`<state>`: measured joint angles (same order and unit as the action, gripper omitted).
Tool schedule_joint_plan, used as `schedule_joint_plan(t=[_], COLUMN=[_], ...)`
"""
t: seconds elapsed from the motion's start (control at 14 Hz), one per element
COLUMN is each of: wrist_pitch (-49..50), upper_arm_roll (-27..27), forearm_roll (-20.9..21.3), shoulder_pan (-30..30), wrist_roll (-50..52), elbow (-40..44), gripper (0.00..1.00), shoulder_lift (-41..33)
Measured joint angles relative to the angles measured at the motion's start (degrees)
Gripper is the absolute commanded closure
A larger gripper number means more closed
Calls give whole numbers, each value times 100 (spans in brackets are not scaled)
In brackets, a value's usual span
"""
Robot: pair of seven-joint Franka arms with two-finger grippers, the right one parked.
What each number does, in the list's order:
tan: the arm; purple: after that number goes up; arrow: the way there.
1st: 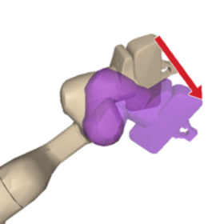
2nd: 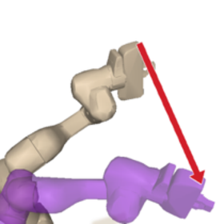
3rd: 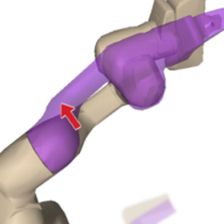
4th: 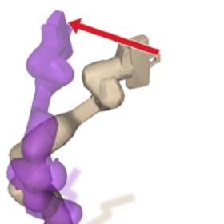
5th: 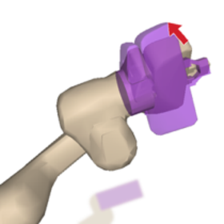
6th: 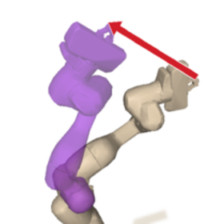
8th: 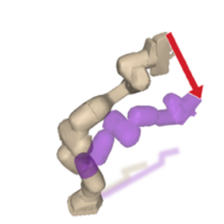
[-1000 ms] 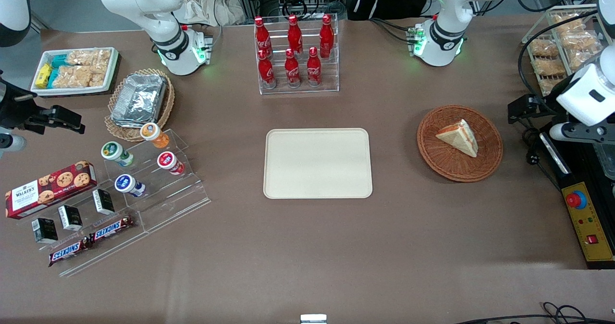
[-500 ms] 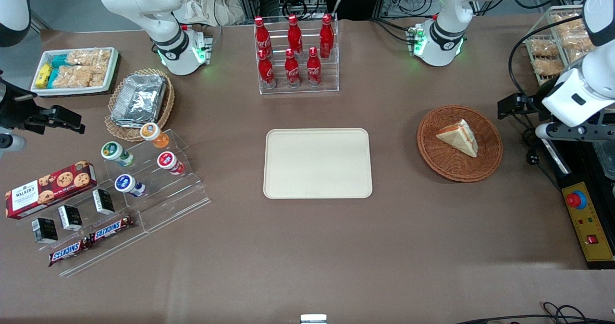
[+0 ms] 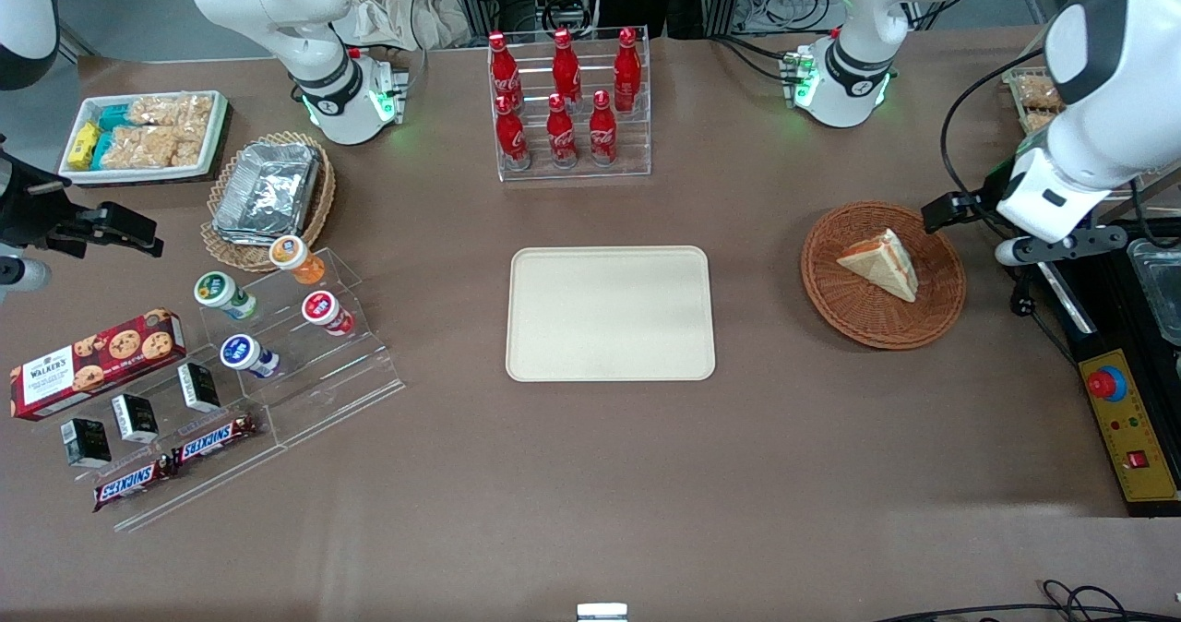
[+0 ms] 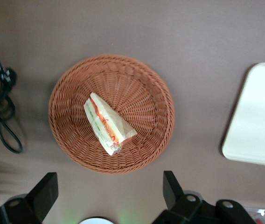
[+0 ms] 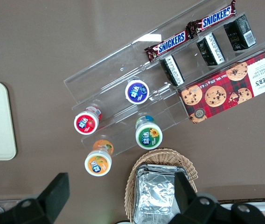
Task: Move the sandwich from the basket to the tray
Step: 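Move the open left gripper down over the wrapped sandwich in the basket, then close the left gripper on the sandwich's crust edge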
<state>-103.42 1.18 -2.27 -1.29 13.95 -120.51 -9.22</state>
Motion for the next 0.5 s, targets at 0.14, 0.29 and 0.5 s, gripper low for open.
schedule_joint_plan(t=[0.14,0.29,0.5], wrist_pitch=[-263,-311,-448], upper_arm_roll=[-22,-40,-225], forearm_roll=[-3,-15,-225], shoulder_pan=[1,2,4], wrist_roll=[562,1042,1420], elbow=[-368,-524,-764], gripper=[0,0,0], shoulder_lift=[-44,-17,99])
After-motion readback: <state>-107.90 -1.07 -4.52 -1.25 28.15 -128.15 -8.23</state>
